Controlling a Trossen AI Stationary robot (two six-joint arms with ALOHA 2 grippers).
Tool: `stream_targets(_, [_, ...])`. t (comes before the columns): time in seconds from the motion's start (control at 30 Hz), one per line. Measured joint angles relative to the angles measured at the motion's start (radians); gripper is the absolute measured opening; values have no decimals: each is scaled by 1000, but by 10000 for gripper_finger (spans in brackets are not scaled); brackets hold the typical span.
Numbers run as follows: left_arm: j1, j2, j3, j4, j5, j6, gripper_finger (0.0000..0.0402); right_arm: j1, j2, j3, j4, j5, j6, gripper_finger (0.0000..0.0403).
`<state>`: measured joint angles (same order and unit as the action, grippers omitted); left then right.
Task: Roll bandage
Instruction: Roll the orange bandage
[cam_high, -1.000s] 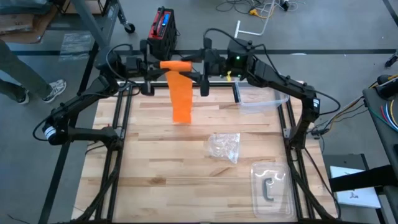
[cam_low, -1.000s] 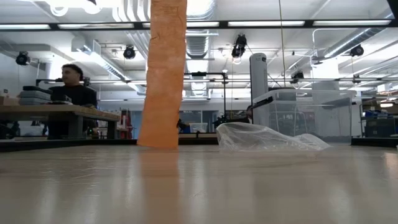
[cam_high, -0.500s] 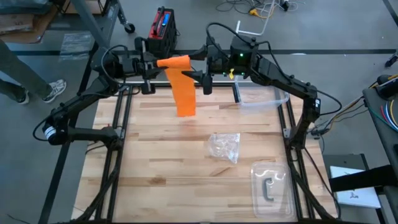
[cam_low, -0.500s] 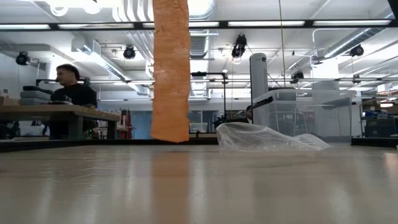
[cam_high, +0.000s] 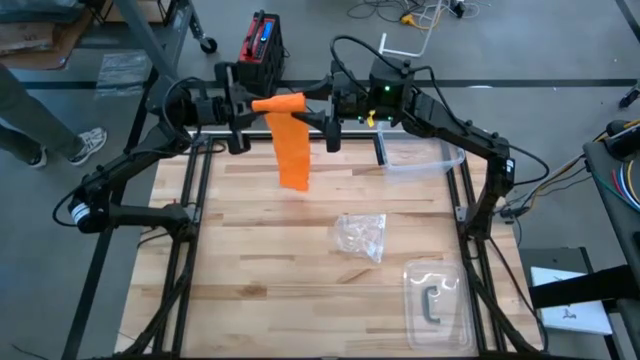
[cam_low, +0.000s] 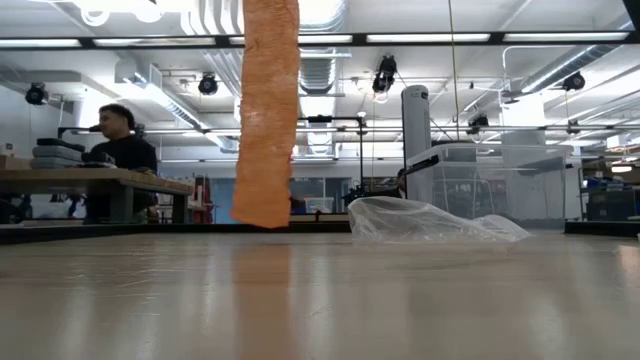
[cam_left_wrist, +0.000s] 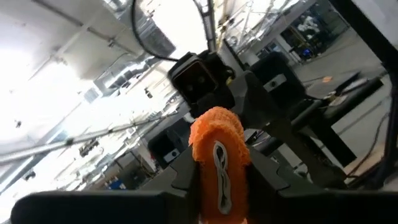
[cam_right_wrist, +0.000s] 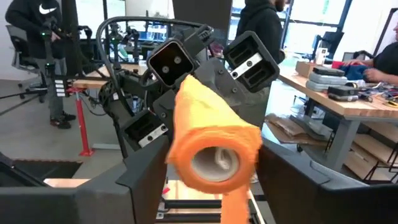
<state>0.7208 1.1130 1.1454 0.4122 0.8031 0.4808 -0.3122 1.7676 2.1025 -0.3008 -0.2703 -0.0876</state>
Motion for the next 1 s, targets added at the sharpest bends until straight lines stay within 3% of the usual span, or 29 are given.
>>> stream_targets(0.2, [0, 0, 0, 0, 0, 68, 68, 6, 8, -1, 3, 0, 6, 290])
stream_targets(0.33, [0, 0, 0, -2, 0, 58, 70, 7, 17, -2, 0, -29, -48, 289])
stream_targets(1.0, [0, 0, -1, -8, 6, 5, 81, 6, 19, -2, 22, -41, -83, 135])
